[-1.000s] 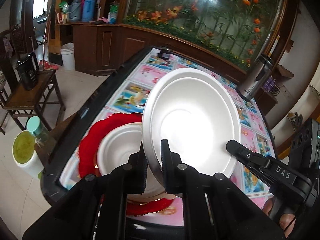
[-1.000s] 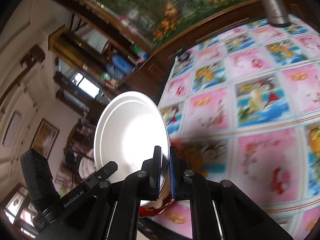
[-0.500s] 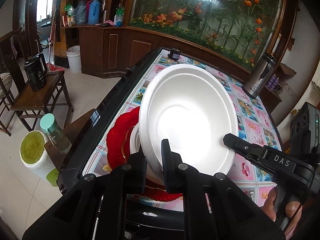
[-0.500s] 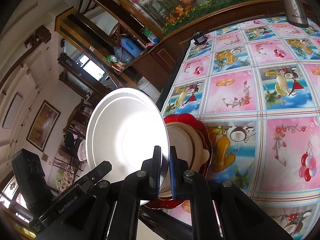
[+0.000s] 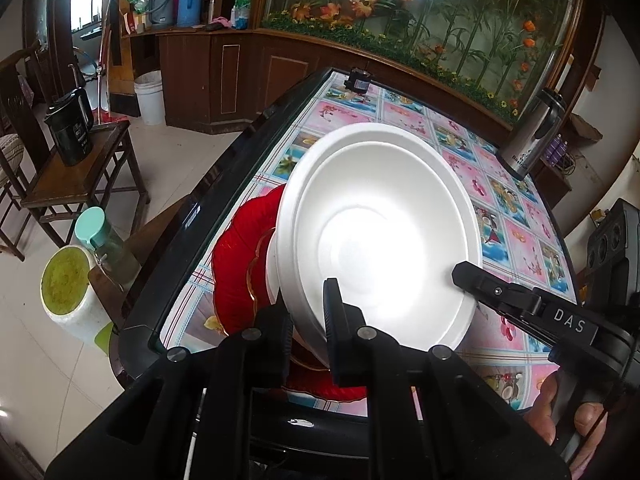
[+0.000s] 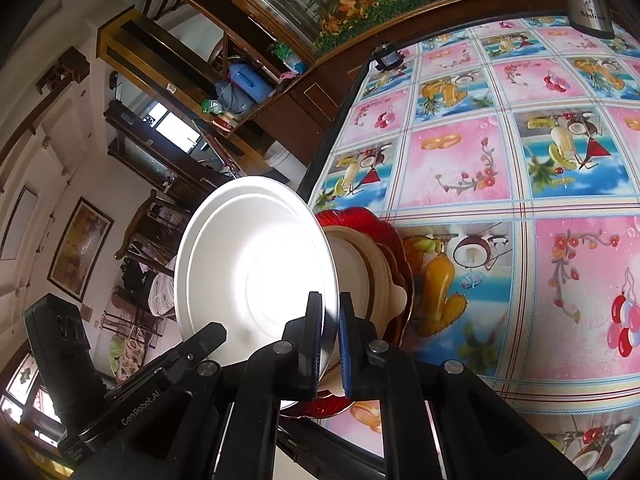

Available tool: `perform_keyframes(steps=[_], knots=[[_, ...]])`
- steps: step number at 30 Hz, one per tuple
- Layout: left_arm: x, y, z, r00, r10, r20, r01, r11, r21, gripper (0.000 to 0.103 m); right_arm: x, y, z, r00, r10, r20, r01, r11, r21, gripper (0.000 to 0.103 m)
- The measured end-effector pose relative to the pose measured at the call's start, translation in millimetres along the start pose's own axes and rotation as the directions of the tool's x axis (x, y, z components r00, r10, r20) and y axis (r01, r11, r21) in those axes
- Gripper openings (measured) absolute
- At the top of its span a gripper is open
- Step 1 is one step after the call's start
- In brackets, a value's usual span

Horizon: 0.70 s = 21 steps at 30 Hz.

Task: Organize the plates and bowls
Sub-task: 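Lower the white foam bowl onto the white foam plate on the stack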

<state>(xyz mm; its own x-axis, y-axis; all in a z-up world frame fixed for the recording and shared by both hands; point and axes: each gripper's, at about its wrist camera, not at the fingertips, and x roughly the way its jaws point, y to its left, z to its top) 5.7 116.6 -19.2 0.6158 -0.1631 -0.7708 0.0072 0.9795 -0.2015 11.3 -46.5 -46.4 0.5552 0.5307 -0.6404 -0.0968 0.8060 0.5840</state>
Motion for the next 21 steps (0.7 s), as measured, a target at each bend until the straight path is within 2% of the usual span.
perform_keyframes(steps=[8,15,21], knots=[[1,1,0,1.000,0.019,-0.006,-0.019,1.000,0.008,0.012,7,-4,-2,1.000,-0.018,-0.007,0.018,1.000,-0.001,0.007],[-8,17,4,0.998,0.050,0.034,-0.049,0.999,-0.018,0.031,11,-6,-1,0.999,-0.045,0.002,0.045,0.999,-0.010,0.008],[-14,28,7,0.996,0.069,0.058,-0.066,0.997,-0.048,0.031,16,-3,-4,0.999,-0.048,-0.018,0.047,0.998,-0.028,0.012]])
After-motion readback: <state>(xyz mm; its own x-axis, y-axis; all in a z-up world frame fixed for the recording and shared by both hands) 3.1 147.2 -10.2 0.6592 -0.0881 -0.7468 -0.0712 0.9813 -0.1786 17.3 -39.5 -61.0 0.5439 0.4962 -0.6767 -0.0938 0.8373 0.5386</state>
